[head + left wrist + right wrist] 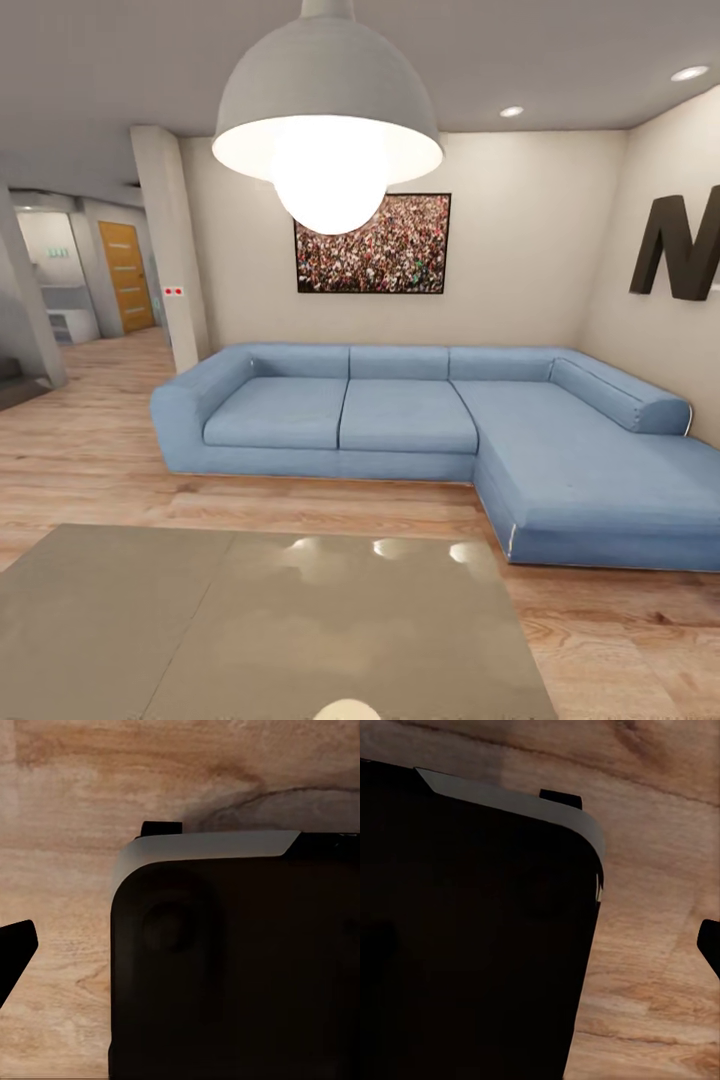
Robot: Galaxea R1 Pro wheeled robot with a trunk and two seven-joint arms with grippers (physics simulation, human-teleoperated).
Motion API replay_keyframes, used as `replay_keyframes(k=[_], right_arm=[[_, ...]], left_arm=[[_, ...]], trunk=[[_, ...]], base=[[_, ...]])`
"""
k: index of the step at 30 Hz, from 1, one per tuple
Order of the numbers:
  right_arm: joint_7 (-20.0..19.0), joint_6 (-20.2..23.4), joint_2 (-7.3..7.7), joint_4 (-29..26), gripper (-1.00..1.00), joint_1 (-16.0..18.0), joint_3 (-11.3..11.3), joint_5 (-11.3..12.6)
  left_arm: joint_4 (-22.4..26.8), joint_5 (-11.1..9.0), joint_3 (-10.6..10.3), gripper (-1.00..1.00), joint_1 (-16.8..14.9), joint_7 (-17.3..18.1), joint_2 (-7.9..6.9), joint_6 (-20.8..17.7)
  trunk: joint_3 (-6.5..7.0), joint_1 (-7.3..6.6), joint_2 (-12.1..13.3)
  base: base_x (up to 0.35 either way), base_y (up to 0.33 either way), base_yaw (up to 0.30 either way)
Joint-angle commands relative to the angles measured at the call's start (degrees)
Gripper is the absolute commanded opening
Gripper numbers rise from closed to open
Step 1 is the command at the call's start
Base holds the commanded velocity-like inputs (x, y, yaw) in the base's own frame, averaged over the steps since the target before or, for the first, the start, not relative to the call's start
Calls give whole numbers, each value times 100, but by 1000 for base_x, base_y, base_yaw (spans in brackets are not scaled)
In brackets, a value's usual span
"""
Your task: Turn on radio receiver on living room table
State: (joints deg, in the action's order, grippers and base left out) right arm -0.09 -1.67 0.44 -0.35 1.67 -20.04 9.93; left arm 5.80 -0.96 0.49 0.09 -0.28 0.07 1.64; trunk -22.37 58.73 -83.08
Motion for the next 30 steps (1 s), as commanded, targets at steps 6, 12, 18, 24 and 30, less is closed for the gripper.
replay_keyframes(k=[6, 12, 18, 24, 30], right_arm=[[0, 0, -1, 0, 100, 0, 0, 5], [0, 0, 0, 0, 100, 0, 0, 8], [0, 0, 0, 0, 100, 0, 0, 9], [0, 0, -6, 0, 100, 0, 0, 9], [0, 0, -8, 0, 100, 0, 0, 9]], left_arm=[[0, -14, 3, 100, 0, -12, 7, -11], [-6, -18, -4, 100, 0, -17, 10, -14], [-1, -15, 0, 100, 0, 1, 10, -15], [0, -10, -4, 100, 0, 28, 17, -15], [-2, -10, -5, 100, 0, 36, 17, -15]], trunk=[[-55, 0, 0], [-110, 0, 0], [-164, 0, 0], [-201, -22, 40], [-148, -154, 281]], base=[[0, 0, 0], [0, 0, 0], [0, 0, 0], [0, 0, 0], [0, 0, 0]])
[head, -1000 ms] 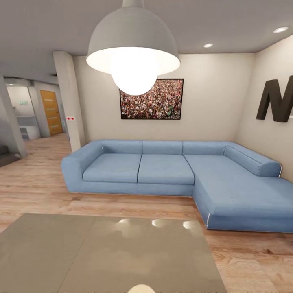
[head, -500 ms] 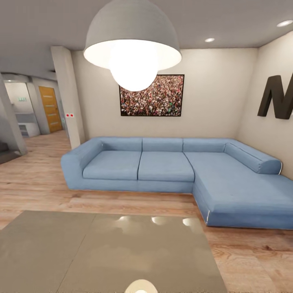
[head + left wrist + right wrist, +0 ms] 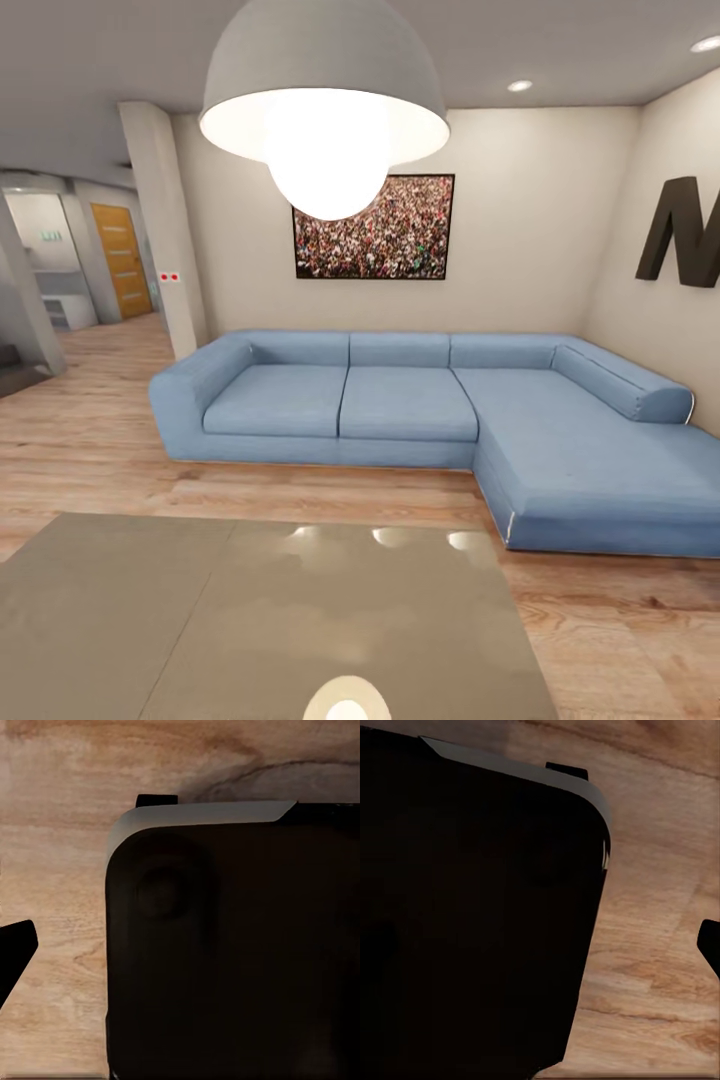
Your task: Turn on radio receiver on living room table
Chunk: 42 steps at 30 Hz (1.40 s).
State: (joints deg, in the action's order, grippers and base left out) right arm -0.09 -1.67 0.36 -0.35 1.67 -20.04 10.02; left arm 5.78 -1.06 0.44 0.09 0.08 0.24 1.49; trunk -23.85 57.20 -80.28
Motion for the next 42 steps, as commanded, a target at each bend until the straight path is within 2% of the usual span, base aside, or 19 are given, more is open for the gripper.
replay_keyframes(k=[1, 42], right_arm=[[0, 0, 0, 0, 100, 0, 0, 0], [0, 0, 8, 0, 100, 0, 0, 0]], left_arm=[[0, 0, 0, 100, 0, 0, 0, 0], [4, 0, 8, 100, 0, 1, 2, 0]], trunk=[[9, -23, 41], [371, -923, 1686]], base=[[0, 0, 0], [0, 0, 0]])
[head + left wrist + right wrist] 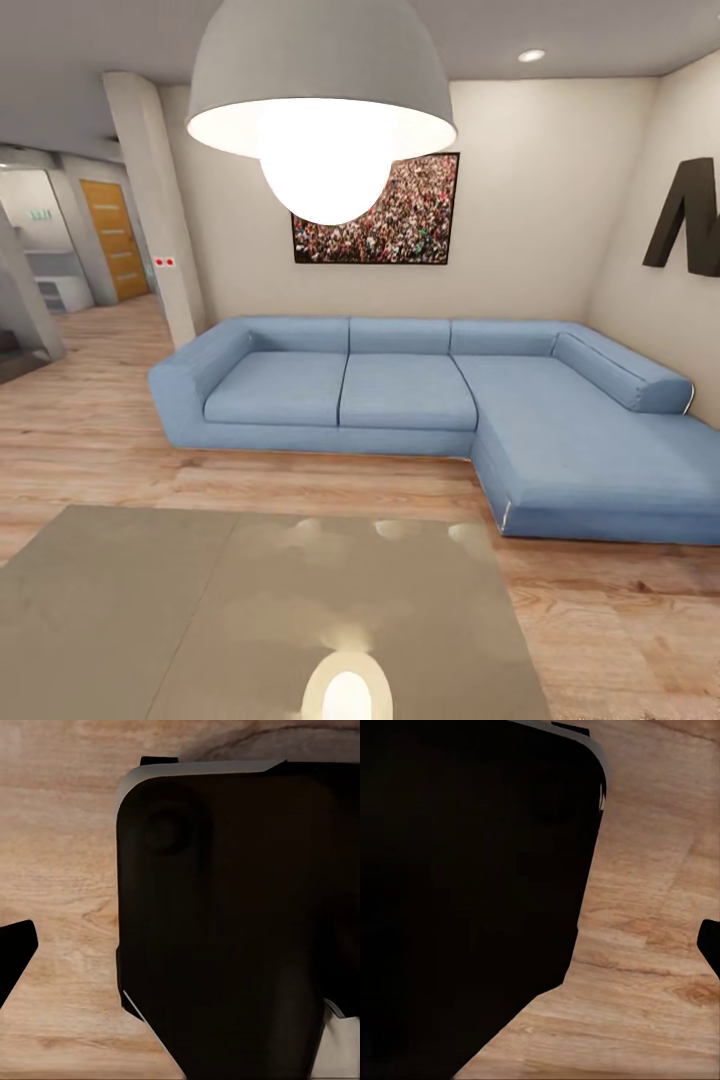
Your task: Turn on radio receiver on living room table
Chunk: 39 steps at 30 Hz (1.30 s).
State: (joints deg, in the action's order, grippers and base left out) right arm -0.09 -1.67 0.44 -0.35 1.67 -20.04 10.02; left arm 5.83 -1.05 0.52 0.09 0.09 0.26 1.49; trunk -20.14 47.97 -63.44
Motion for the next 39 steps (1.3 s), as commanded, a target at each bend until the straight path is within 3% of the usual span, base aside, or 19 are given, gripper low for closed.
replay_keyframes(k=[1, 39], right_arm=[[0, 0, 0, 0, 100, 0, -2, 0], [0, 0, 2, 0, 100, 0, -9, 0]], left_arm=[[-1, 0, 0, 100, 0, 0, 0, 0], [-2, 0, 0, 100, 0, 0, 0, 0]], trunk=[[9, -23, 41], [345, -857, 1565]], base=[[0, 0, 0], [0, 0, 0]])
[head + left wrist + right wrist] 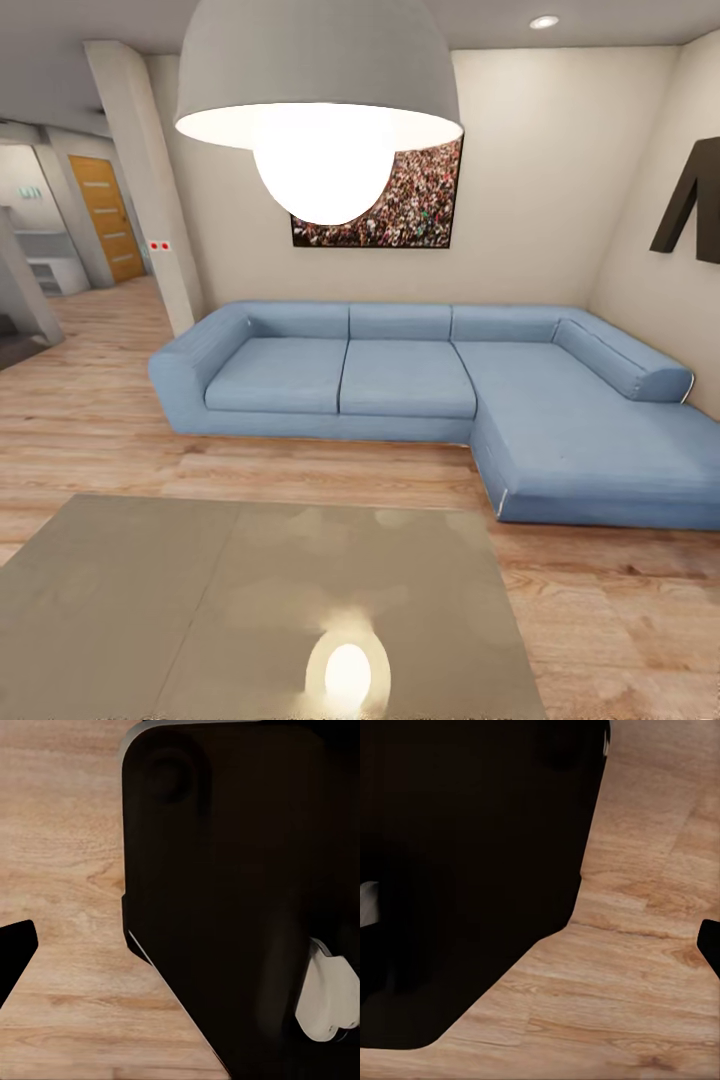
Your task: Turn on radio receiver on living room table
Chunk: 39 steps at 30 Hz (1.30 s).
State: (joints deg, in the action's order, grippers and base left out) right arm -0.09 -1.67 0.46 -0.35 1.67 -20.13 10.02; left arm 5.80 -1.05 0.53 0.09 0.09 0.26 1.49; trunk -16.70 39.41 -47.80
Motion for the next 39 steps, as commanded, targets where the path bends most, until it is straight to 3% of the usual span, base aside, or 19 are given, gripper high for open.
replay_keyframes(k=[1, 39], right_arm=[[0, 0, 0, 0, 100, 0, 0, 0], [0, 0, -1, 0, 100, 0, 0, 0]], left_arm=[[0, 0, 0, 100, 0, 0, 0, 0], [0, 0, 0, 100, 0, 0, 0, 0]], trunk=[[9, -23, 41], [345, -857, 1565]], base=[[0, 0, 0], [0, 0, 0]])
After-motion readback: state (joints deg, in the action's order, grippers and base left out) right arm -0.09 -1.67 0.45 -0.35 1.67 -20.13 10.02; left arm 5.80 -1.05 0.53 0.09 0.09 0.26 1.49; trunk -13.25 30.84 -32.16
